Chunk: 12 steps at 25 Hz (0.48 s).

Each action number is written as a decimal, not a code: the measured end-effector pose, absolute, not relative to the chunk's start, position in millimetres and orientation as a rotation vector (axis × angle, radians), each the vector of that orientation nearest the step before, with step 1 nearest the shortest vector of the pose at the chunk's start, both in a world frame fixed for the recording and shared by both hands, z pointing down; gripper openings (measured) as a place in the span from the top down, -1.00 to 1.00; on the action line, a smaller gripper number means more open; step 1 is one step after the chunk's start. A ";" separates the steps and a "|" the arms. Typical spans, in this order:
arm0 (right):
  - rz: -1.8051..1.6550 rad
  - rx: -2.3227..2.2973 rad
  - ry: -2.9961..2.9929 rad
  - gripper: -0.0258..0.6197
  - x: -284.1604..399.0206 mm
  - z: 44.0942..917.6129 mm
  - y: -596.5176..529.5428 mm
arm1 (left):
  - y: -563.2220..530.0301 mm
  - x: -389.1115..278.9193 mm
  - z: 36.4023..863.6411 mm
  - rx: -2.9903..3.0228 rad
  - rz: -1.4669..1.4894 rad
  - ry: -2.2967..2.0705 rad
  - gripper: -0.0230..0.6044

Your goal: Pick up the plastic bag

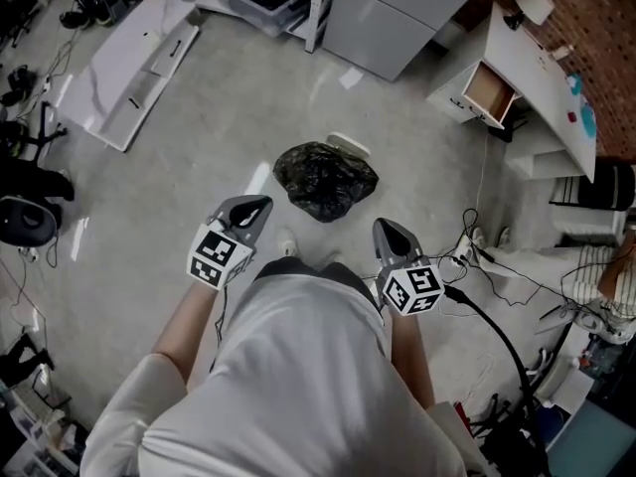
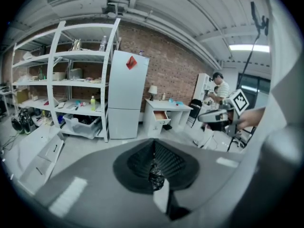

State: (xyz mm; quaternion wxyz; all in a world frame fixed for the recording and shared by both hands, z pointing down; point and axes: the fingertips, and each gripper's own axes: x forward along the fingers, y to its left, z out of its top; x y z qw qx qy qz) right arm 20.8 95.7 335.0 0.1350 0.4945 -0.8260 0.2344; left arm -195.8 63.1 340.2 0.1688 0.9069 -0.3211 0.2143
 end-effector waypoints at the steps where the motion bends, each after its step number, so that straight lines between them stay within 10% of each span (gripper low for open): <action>1: 0.684 1.429 -2.388 0.92 20.3 335.9 95.2 | 62.0 -195.4 342.1 2.574 0.610 -0.909 0.92; 12: 0.713 1.359 -2.409 0.92 48.0 351.7 78.5 | 52.9 -164.3 355.4 2.503 0.608 -0.970 0.92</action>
